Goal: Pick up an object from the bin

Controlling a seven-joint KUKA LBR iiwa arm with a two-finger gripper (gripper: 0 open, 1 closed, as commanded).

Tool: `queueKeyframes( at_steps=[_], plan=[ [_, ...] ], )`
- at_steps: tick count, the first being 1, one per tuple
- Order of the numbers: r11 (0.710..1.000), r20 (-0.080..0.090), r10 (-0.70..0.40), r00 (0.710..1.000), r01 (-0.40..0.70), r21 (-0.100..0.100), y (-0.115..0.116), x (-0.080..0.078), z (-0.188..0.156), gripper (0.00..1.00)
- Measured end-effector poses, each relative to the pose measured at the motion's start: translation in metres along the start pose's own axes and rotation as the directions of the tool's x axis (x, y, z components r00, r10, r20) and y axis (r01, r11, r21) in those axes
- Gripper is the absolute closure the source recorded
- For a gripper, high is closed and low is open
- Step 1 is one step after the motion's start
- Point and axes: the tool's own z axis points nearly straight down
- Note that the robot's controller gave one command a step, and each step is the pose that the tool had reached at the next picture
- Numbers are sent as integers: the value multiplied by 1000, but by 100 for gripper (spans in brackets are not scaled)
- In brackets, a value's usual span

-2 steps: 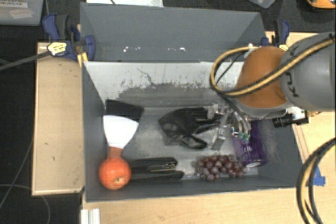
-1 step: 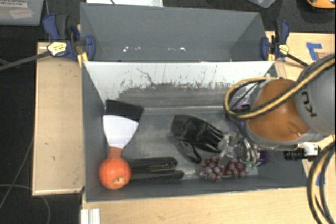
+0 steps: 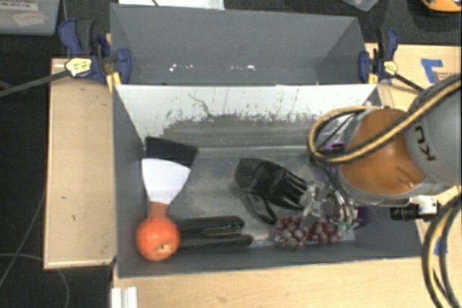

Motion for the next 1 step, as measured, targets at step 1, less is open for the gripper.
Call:
queueKeyframes(
  at_steps=[1],
  plan=[
    [994,7,-112,994,112,-1,27,-47,-5,100]
  ],
)
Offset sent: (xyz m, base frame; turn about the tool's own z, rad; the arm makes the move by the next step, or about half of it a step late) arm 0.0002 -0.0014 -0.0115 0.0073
